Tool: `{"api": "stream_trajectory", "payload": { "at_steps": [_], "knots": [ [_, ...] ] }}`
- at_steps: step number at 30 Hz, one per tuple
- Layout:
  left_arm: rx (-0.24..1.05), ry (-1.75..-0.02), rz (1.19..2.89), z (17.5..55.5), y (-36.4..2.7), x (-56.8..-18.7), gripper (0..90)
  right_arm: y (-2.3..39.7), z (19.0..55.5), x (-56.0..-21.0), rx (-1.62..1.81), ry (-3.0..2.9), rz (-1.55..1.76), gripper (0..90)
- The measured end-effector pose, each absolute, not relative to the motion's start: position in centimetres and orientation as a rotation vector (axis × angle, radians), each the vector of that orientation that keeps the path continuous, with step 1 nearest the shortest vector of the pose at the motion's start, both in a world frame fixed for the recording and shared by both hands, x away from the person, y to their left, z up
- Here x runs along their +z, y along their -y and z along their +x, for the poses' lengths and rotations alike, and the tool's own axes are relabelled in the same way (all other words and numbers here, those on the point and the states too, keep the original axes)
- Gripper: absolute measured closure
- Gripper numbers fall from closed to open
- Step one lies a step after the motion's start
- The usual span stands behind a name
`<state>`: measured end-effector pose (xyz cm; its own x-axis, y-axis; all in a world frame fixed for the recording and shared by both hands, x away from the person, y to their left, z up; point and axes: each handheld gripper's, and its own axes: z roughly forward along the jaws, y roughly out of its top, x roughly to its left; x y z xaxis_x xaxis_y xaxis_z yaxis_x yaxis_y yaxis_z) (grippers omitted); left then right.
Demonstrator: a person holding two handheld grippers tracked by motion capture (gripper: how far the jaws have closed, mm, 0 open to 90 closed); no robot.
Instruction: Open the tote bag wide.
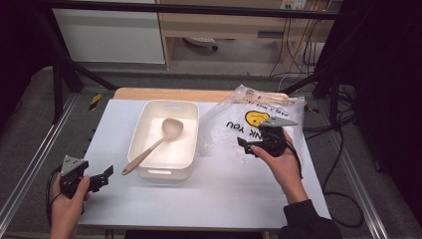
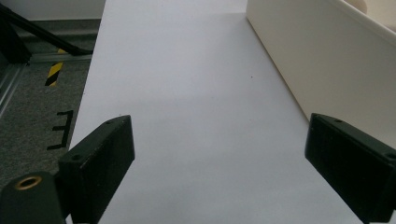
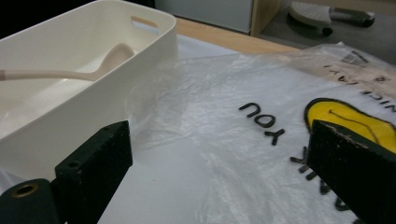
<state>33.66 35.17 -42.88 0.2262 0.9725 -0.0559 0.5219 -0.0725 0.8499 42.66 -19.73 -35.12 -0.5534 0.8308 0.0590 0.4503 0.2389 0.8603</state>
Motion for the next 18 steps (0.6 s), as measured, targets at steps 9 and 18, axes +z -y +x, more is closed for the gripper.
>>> {"api": "stream_trajectory", "payload": {
  "at_steps": [9, 18],
  "knots": [
    [0.714, -1.416, 1.698, 33.6, -35.4, -43.0, 7.6, 22.8, 44.3, -35.8, 1.233, -2.067, 1.197, 8.6],
    [0.718, -1.415, 1.698, 33.5, -35.4, -43.0, 7.5, 22.3, 47.0, -38.7, 1.147, -2.13, 1.198, 9.9]
  ]
}}
